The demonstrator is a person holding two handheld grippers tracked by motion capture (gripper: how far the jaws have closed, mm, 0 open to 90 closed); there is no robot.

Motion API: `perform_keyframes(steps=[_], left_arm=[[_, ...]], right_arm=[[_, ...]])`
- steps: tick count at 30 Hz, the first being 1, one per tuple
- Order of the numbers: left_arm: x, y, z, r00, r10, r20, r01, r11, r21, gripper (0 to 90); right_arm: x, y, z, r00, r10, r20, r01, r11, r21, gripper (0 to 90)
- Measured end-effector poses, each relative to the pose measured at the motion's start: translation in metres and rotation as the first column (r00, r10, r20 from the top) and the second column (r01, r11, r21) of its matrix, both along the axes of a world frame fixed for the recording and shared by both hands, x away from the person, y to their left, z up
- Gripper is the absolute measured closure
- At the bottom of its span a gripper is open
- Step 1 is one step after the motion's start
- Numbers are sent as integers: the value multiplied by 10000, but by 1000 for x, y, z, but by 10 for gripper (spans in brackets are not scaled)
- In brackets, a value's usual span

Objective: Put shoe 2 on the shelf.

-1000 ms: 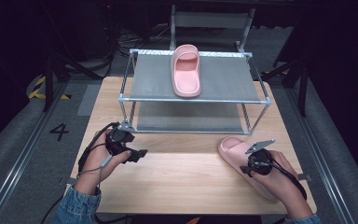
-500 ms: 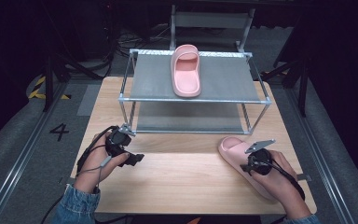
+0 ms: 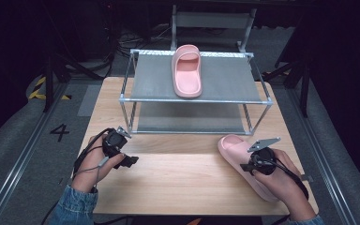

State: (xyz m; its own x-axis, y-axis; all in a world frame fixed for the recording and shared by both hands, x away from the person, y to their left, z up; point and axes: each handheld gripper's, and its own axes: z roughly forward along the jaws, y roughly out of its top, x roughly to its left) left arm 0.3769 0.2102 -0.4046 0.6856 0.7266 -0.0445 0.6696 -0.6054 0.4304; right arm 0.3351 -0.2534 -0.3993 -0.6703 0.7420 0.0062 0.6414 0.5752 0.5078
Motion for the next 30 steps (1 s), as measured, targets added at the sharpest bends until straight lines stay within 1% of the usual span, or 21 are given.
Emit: perform_keyframes(steps=[2,5,7,9,10,14,16,18,19,21,23,25,27,28,30], left_arm=[[0,1,-1,10000,41,-54,-41,10000,17,202],[0,4,-2,10000,84,5,-84,10000,10,201],[0,5,-3,10000,-59,29,59,10000,77,194],[-1,5,-4,10000,-3,-31,3,10000,60,187],[-1,6,-4,10000,-57,-45,58,10000,81,187],[-1,6,-5,9999,-133,-32,134,9999,100,187],[-2,6,-4,9998,-163,58,163,9998,62,187],[-2,7,-3,9998,-156,112,155,9999,22,188],[-2,7,-2,9998,-132,113,132,9999,-3,188],[-3,8,-1,9998,-144,153,144,9999,-7,188],[-3,8,-1,9998,-128,149,128,9999,-46,189],[-3,9,0,9995,-149,277,150,9999,-42,194],[-3,9,1,9995,-142,282,144,9999,-65,193],[-3,9,1,9996,-95,272,98,9999,-99,193],[-3,10,1,9996,-83,261,86,9999,-137,192]], right_arm=[[0,0,8,9999,90,60,-91,9999,135,839],[0,1,22,9995,253,171,-258,9994,252,839],[0,1,35,9992,357,184,-361,9991,240,838],[1,2,44,9984,448,354,-456,9987,236,839],[1,2,49,9980,481,401,-491,9985,239,839],[1,2,68,9966,659,488,-675,9972,321,839],[1,2,79,9966,647,508,-667,9971,375,838],[1,2,86,9966,641,509,-665,9967,471,838],[1,2,86,9966,641,509,-665,9967,471,838],[3,2,96,9981,526,316,-549,9956,757,832],[4,3,102,9985,462,285,-481,9964,694,833],[5,6,107,9988,410,257,-425,9971,627,833],[6,7,112,9988,425,223,-437,9974,572,833],[6,7,112,9988,425,223,-437,9974,572,833],[7,10,117,9989,417,196,-426,9979,493,833]])
